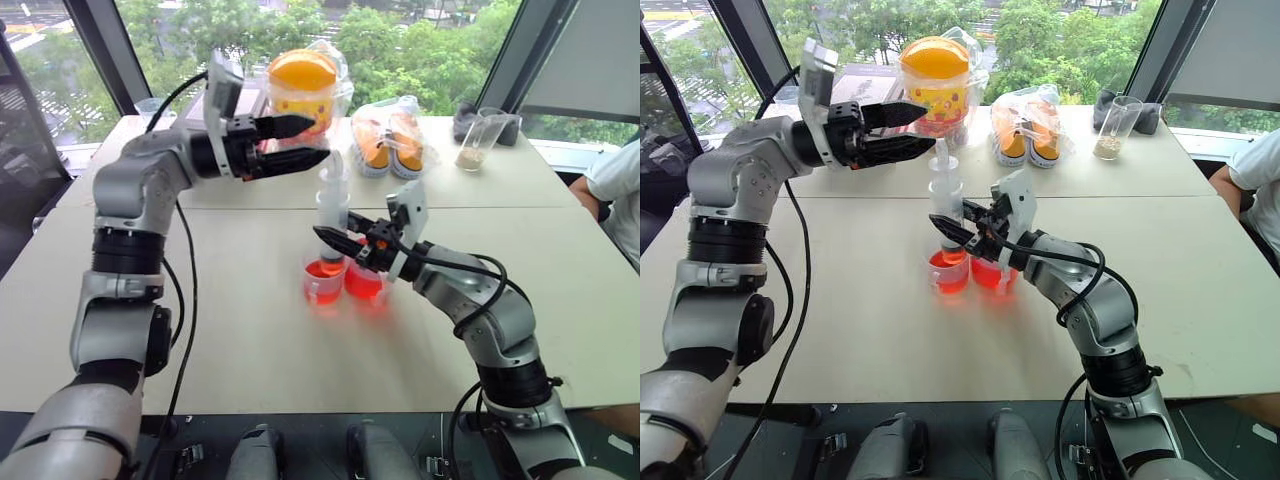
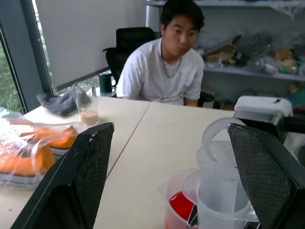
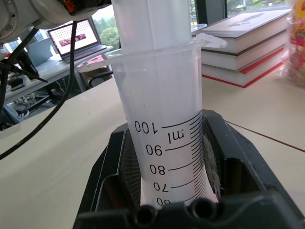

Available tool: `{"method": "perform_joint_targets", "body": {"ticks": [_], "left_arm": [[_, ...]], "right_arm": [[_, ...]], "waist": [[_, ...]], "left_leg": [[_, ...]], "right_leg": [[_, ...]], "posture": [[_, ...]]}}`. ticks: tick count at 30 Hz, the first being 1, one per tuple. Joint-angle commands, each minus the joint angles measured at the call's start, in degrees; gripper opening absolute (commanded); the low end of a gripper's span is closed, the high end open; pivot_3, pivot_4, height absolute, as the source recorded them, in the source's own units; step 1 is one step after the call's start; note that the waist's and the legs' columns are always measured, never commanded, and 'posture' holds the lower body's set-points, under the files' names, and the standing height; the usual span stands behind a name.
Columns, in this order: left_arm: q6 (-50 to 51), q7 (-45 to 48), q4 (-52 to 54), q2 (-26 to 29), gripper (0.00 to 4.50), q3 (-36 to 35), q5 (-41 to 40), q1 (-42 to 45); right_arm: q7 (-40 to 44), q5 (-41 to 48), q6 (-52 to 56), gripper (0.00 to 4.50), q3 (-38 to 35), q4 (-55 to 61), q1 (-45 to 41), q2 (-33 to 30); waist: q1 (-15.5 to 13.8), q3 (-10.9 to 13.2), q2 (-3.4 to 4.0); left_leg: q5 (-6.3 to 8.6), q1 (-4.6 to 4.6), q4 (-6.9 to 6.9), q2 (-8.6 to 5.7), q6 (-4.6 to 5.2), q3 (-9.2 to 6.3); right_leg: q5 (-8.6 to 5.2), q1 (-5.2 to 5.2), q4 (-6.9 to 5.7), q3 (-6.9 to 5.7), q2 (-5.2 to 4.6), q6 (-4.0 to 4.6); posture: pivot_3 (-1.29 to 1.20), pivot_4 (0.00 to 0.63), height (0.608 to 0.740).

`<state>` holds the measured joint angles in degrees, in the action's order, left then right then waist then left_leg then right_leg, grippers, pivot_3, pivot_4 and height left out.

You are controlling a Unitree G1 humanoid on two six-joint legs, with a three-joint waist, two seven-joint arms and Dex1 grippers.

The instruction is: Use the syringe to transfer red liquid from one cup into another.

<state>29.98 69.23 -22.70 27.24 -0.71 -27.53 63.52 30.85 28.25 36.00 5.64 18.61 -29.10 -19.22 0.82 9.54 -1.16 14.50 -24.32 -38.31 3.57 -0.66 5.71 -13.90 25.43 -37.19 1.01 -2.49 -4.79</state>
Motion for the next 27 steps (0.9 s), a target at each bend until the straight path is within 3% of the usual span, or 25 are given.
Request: {"method": "perform_joint_targets", "body": {"ticks": [1, 7, 27], "left_arm": [[-2.84, 1.51, -0.43, -1.90, 3.01, 1.74, 1.31, 2.03], [-3.70, 3.02, -1.05, -3.43, 0.04, 2.14, 1.51, 2.62], [-0.99, 8.62, 5.84, -1.13, 0.04, 4.91, 0.80, -2.31]], "right_arm": [[0.34, 0.16, -0.84, 1.40, 0.08, 2.83, -0.94, 0.47], [0.00, 0.08, -0.34, 1.40, 0.10, 3.68, -1.07, 0.84], [-2.75, 3.46, 3.33, 1.40, -5.10, 4.62, -10.14, 2.55]], "waist": [[-0.01, 0.00, 0.00], [0.00, 0.00, 0.00], [-0.02, 0.00, 0.00]], "left_leg": [[0.00, -0.01, 0.00, 0.00, 0.00, 0.00], [0.00, -0.03, 0.01, 0.00, 0.00, 0.00], [0.00, -0.03, 0.00, 0.01, 0.00, 0.00]], "right_leg": [[0.00, 0.00, 0.00, 0.00, 0.00, 0.00], [0.00, 0.01, 0.04, 0.01, 0.00, 0.00], [0.00, 0.02, 0.01, 0.01, 0.00, 0.00]], "posture": [[0.00, 0.150, 0.740], [0.00, 0.150, 0.740], [0.00, 0.150, 0.740]]}}
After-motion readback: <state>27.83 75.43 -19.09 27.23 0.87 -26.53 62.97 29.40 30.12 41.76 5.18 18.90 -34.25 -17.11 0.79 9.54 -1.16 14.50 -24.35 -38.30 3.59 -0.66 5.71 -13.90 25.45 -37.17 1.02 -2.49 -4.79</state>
